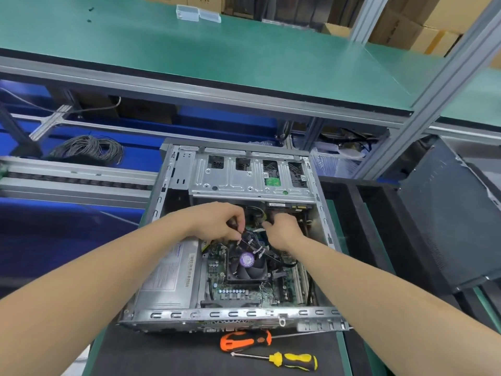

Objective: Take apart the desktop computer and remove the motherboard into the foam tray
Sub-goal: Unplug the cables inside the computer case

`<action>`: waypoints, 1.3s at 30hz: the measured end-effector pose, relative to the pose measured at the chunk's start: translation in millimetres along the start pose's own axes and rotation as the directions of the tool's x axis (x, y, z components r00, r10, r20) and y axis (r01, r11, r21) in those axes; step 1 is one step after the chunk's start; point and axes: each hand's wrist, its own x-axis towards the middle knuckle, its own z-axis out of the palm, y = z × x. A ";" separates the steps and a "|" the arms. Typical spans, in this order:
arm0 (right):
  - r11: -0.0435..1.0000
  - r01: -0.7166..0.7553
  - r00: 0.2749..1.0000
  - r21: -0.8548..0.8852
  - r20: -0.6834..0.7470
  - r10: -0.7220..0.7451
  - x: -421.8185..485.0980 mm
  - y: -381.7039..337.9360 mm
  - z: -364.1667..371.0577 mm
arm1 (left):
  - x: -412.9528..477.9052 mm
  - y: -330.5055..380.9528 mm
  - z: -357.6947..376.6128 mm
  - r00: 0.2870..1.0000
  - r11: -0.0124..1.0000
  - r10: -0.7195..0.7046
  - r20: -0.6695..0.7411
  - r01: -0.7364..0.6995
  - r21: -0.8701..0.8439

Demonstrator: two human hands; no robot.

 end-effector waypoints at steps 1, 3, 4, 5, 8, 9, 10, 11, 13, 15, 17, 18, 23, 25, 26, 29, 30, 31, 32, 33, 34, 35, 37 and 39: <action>0.999 -0.009 1.000 0.037 -0.007 0.009 2.3 -0.4 1.0 | -0.1 -0.5 0.3 1.000 0.999 -0.008 0.005 0.009 -0.052; 0.993 -0.027 0.999 0.117 -0.035 0.031 7.4 0.2 3.2 | -1.2 0.1 0.2 1.000 0.992 -0.019 0.011 0.020 -0.128; 0.987 -0.029 0.998 0.159 -0.042 0.036 9.7 0.3 4.1 | -1.4 0.5 0.1 1.000 0.989 -0.025 0.010 0.026 -0.149; 0.983 -0.026 0.999 0.184 -0.038 0.034 11.1 -0.1 4.9 | -1.3 1.1 0.3 0.999 0.988 -0.033 0.009 0.034 -0.149; 0.988 -0.014 1.000 0.155 -0.019 0.018 15.6 -0.4 7.5 | 1.8 4.5 1.6 0.998 0.998 -0.057 0.012 0.057 -0.018; 0.990 -0.015 1.000 0.138 -0.016 0.018 16.9 -0.2 7.7 | 3.1 5.6 2.2 0.998 0.997 -0.065 0.016 0.064 0.029; 0.991 -0.019 1.000 0.135 -0.011 0.021 18.6 0.4 7.8 | 4.2 6.7 2.5 0.997 0.995 -0.075 0.018 0.074 0.068; 0.989 -0.021 1.000 0.149 -0.009 0.022 20.6 1.5 8.1 | 4.8 7.6 2.4 0.996 0.991 -0.087 0.021 0.084 0.101; 0.985 -0.025 0.999 0.172 -0.016 0.028 23.8 4.9 9.7 | 5.6 9.1 2.3 0.995 0.983 -0.089 0.034 0.082 0.162; 0.988 -0.025 0.999 0.150 -0.030 0.030 26.1 6.3 11.6 | 5.8 10.1 2.2 0.997 0.977 -0.071 0.043 0.060 0.207; 0.996 -0.017 0.999 0.084 -0.026 0.020 27.3 5.1 13.3 | 5.2 11.2 2.1 0.997 0.974 -0.062 0.047 0.050 0.222; 0.998 -0.011 1.000 0.057 -0.021 0.012 27.6 4.6 14.0 | 5.1 12.0 2.2 0.997 0.972 -0.059 0.052 0.045 0.231; 0.990 0.030 0.994 0.137 -0.112 -0.014 26.2 5.8 20.0 | 5.3 12.5 5.1 0.998 0.964 -0.033 0.059 0.016 0.266; 0.977 0.030 0.992 0.209 -0.124 -0.004 26.5 6.5 21.9 | 6.2 10.9 5.4 0.998 0.965 -0.032 0.062 0.015 0.263; 0.974 0.024 0.993 0.227 -0.119 0.003 27.8 6.8 22.4 | 6.8 10.3 5.4 0.997 0.963 -0.031 0.068 0.011 0.269; 0.968 0.011 0.992 0.250 -0.121 0.020 30.0 7.3 22.9 | 7.3 10.4 6.1 0.997 0.956 -0.014 0.074 -0.008 0.293; 0.963 0.011 0.992 0.271 -0.126 0.024 30.1 8.0 23.5 | 7.0 10.9 6.3 0.998 0.954 -0.007 0.069 -0.014 0.298; 0.952 0.006 0.992 0.306 -0.125 0.034 30.1 8.5 24.2 | 6.3 11.3 6.3 0.998 0.954 -0.003 0.064 -0.017 0.300; 0.935 -0.006 0.992 0.355 -0.117 0.051 30.5 9.5 25.0 | 5.8 11.5 6.1 0.998 0.954 0.000 0.062 -0.019 0.299; 0.910 -0.026 0.992 0.414 -0.103 0.075 31.3 9.9 25.2 | 5.6 11.6 6.0 0.998 0.955 0.002 0.062 -0.020 0.297; 0.877 -0.049 0.991 0.478 -0.085 0.102 32.8 10.1 25.8 | 5.7 11.5 6.0 0.998 0.955 0.001 0.063 -0.020 0.297; 0.843 -0.079 0.989 0.533 -0.063 0.132 34.5 9.8 25.5 | 5.6 11.5 6.1 0.998 0.954 0.001 0.063 -0.020 0.300; 0.790 -0.119 0.985 0.601 -0.029 0.170 37.5 9.0 25.1 | 6.1 11.8 6.8 0.998 0.952 0.001 0.056 -0.018 0.305; 0.737 -0.110 0.983 0.667 -0.037 0.180 37.9 10.9 27.8 | 6.6 12.1 7.4 0.999 0.952 0.004 0.045 -0.018 0.305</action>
